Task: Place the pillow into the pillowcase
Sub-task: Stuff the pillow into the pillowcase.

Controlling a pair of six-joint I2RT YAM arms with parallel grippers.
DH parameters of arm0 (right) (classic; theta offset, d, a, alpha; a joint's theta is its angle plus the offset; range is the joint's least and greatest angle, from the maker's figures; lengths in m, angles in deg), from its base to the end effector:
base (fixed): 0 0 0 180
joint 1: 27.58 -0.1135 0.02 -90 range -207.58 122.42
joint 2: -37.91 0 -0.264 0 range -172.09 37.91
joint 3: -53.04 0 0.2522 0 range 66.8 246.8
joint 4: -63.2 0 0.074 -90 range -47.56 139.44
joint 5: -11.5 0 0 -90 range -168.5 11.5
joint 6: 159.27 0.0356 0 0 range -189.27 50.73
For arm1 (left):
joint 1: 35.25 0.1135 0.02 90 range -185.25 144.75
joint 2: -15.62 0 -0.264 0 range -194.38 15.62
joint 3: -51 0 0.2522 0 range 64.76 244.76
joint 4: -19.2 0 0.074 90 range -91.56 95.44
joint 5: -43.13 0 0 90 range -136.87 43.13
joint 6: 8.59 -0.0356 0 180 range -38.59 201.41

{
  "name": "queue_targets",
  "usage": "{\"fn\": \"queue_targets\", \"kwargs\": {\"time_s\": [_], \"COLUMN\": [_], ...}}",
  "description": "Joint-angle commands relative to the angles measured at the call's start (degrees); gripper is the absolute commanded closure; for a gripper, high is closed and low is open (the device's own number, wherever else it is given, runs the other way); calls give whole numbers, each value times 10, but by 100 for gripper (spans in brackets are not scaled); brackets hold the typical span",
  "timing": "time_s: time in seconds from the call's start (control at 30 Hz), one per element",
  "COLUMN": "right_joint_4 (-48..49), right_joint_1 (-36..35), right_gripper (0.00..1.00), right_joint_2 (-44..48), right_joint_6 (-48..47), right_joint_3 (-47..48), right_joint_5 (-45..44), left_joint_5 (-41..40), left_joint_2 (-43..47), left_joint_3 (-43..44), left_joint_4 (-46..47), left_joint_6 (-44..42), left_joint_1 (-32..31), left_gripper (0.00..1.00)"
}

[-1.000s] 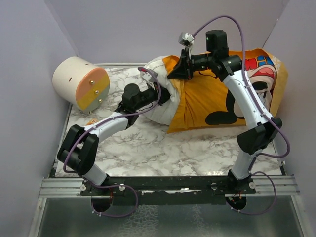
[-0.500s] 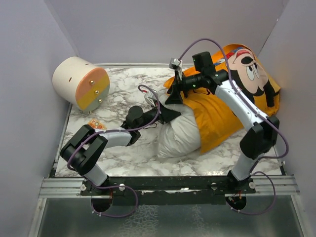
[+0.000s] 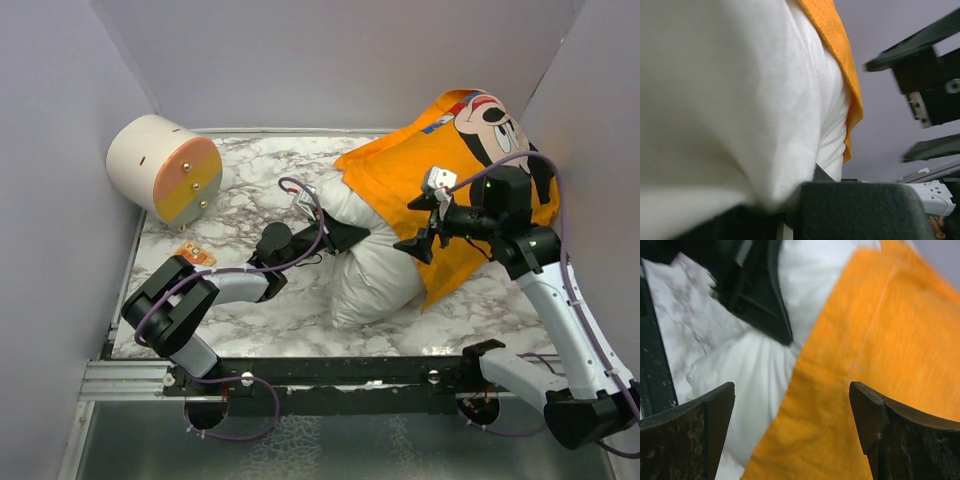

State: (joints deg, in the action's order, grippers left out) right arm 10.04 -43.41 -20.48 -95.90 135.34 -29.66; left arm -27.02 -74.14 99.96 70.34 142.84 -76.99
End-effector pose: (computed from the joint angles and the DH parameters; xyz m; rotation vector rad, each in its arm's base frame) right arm 0.1824 0.0796 0.3929 -1.1633 1.5934 0.7566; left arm 0.2274 -0.2191 0.2320 0.0575 1.6424 -1.6859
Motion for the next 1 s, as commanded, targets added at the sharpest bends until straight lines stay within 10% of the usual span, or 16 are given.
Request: {"fn": "queue_targets", "kwargs": {"time_s": [0.0, 0.3, 0.63, 0.97], "right_joint_4": [-2, 23, -55, -89], "right_joint_1": [3, 4, 5, -9], "right_gripper": [3, 23, 91, 100], "right_joint_2": [30, 63, 19, -199], "right_joint_6": [-23, -26, -27, -14], "right_joint_3": [-86, -171, -76, 177], "right_joint_5": [-208, -330, -109, 130], "left_joint_5": [-2, -2, 7, 27], "left_joint_2": [9, 6, -2, -26], "left_joint_3": [16, 28, 32, 78], "left_joint_4": [27, 9, 2, -12], "left_joint_6": [3, -12, -29, -63], "left_joint_1": [-16, -25, -24, -25], "left_gripper": [100, 100, 100, 100]}}
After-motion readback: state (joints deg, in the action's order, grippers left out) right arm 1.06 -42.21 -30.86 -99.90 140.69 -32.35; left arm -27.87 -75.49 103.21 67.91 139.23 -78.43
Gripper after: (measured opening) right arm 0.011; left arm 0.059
